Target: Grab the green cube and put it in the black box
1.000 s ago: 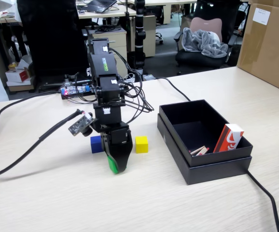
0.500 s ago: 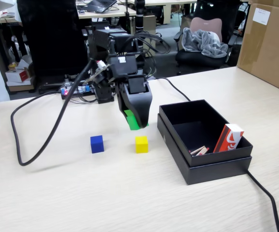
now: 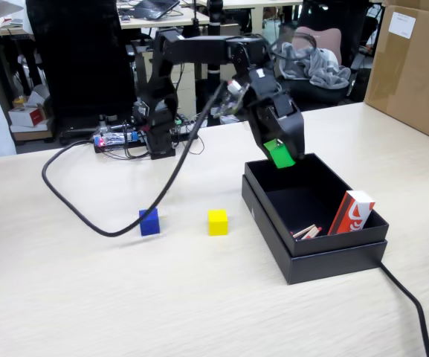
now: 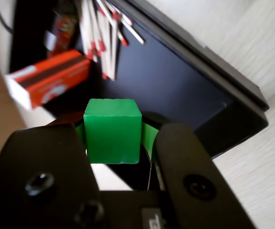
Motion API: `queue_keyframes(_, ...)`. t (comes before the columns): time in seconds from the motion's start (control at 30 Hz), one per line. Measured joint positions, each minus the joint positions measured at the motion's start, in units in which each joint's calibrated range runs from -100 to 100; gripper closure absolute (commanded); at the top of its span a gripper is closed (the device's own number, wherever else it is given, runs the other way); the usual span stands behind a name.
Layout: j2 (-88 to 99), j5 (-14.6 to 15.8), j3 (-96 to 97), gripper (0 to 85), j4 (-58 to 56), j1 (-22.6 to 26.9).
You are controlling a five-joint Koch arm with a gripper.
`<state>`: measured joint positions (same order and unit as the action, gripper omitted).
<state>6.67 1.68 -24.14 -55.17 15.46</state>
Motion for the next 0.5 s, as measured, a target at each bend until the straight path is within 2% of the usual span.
queue_keyframes(0.5,-15.53,0.29,0.0,84.6,0.0,0.83)
